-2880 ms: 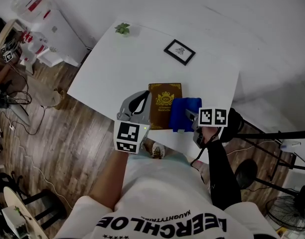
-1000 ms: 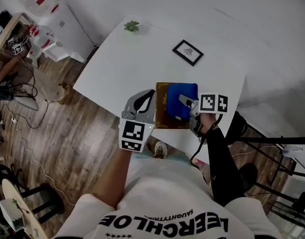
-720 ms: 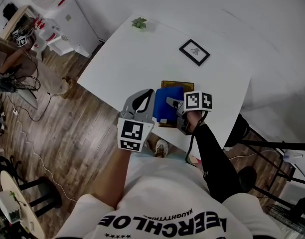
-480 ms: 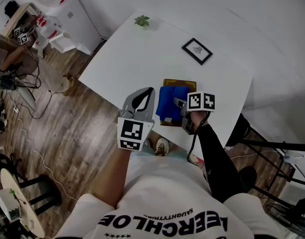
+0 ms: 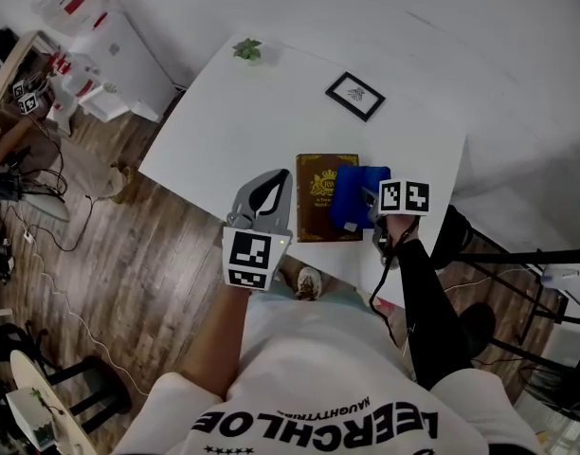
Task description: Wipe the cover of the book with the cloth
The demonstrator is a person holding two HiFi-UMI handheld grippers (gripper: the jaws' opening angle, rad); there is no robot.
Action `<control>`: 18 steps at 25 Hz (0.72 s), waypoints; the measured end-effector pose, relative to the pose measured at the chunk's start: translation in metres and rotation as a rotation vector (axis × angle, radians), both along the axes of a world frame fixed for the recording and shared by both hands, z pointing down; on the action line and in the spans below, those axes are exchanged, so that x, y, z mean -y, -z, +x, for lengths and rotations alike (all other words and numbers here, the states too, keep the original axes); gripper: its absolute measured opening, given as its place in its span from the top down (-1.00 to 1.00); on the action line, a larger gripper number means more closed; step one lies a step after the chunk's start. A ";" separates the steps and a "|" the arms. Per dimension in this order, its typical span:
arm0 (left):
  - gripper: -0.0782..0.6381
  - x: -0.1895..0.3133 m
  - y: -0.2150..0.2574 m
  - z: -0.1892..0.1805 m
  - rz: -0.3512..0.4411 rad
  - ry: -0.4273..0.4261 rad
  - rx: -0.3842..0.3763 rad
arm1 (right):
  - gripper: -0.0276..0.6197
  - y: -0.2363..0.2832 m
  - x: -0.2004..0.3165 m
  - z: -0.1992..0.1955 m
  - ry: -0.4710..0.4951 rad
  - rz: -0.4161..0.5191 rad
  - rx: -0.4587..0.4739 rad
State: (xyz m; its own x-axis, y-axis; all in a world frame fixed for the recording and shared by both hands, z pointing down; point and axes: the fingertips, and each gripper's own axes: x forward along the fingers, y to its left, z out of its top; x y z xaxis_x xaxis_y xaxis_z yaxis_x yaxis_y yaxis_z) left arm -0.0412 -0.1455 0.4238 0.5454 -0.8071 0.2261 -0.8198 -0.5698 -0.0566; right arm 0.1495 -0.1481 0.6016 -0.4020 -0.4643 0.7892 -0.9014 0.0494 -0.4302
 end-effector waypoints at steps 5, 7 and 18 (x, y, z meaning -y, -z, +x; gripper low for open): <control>0.62 -0.001 0.010 0.010 0.035 -0.034 0.009 | 0.73 0.021 0.001 0.011 0.071 0.136 -0.071; 0.62 0.000 0.017 0.018 0.054 -0.044 0.013 | 0.73 0.050 0.001 0.007 0.142 0.288 -0.093; 0.62 0.011 0.084 0.019 0.200 -0.045 0.006 | 0.73 0.205 -0.006 0.001 0.125 0.917 -0.366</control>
State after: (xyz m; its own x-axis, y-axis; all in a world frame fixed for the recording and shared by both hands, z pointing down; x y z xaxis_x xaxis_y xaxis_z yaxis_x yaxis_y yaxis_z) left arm -0.0223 -0.1566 0.3397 0.5812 -0.8110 0.0670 -0.7931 -0.5830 -0.1766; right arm 0.1508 -0.1425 0.3968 -0.2929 -0.9278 0.2311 -0.9366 0.3270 0.1257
